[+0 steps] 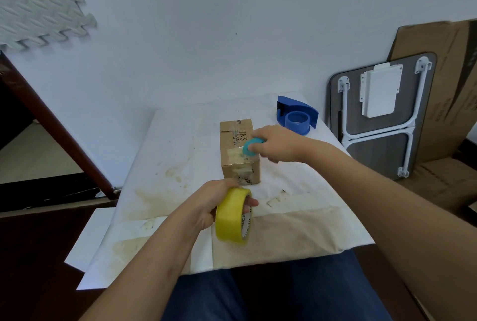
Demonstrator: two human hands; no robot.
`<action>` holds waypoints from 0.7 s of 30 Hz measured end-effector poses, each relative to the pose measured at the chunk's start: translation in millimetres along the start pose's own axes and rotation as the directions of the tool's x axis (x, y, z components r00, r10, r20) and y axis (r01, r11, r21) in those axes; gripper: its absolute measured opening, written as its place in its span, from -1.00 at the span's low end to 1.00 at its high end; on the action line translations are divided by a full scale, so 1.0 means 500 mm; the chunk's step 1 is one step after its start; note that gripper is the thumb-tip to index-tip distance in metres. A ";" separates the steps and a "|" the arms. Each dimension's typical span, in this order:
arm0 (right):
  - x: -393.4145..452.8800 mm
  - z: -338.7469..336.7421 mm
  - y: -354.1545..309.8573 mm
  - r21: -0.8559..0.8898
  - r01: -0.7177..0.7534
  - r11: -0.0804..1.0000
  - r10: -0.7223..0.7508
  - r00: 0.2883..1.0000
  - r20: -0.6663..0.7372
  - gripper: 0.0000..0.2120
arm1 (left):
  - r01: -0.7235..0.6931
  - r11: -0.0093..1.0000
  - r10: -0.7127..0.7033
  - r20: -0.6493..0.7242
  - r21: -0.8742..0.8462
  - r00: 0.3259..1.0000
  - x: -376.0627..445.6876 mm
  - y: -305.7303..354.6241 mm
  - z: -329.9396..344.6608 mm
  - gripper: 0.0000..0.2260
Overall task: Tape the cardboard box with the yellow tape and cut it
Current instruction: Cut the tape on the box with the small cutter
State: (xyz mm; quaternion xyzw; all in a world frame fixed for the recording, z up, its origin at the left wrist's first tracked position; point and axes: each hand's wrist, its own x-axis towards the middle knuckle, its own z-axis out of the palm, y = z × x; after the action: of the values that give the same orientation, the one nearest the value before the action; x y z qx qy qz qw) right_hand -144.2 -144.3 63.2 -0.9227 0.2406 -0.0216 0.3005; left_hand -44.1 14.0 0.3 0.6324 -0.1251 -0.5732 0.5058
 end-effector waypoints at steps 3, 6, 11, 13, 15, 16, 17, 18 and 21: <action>0.001 0.013 0.047 0.183 -0.057 0.981 0.104 0.960 -0.260 -0.78 | 0.014 1.000 -0.014 0.009 -0.001 1.000 -0.003 0.001 -0.002 -0.74; 0.002 0.052 0.105 0.216 -0.208 0.954 0.271 0.907 -0.322 -0.75 | 0.010 1.000 -0.010 0.017 -0.011 1.000 -0.008 0.000 -0.003 -0.74; 0.003 0.107 0.178 0.258 -0.385 0.886 0.450 0.847 -0.283 -0.68 | 0.008 1.000 -0.008 0.013 0.008 1.000 -0.015 0.002 -0.002 -0.74; 0.002 0.121 0.192 0.204 -0.414 0.887 0.456 0.855 -0.248 -0.66 | 0.014 1.000 -0.015 0.014 0.018 1.000 -0.016 0.003 -0.003 -0.73; 0.003 0.126 0.190 0.122 -0.402 0.907 0.420 0.854 -0.306 -0.61 | 0.017 1.000 -0.017 0.012 0.027 1.000 -0.016 0.004 -0.003 -0.72; 0.002 0.124 0.180 0.104 -0.355 0.929 0.367 0.847 -0.386 -0.60 | 0.016 0.999 -0.017 0.011 0.028 1.000 -0.016 0.004 -0.002 -0.72; 0.001 0.120 0.162 0.104 -0.252 0.962 0.270 0.837 -0.475 -0.59 | 0.015 1.000 -0.015 0.008 0.027 1.000 -0.017 0.005 -0.002 -0.72; 0.001 0.115 0.138 0.102 -0.100 0.990 0.139 0.830 -0.540 -0.61 | 0.012 1.000 -0.012 0.006 0.023 1.000 -0.016 0.005 -0.001 -0.72; 0.006 0.118 0.071 0.019 0.207 0.978 -0.177 0.877 -0.447 -0.65 | 0.003 1.000 -0.003 0.004 0.017 1.000 -0.017 0.006 0.003 -0.72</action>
State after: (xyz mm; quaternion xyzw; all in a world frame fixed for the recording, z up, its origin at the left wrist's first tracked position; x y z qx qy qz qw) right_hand -145.9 -138.4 -5.6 -0.9023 0.2091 -0.2684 0.2649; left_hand -46.8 18.2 8.1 0.6357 -0.1303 -0.5741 0.4993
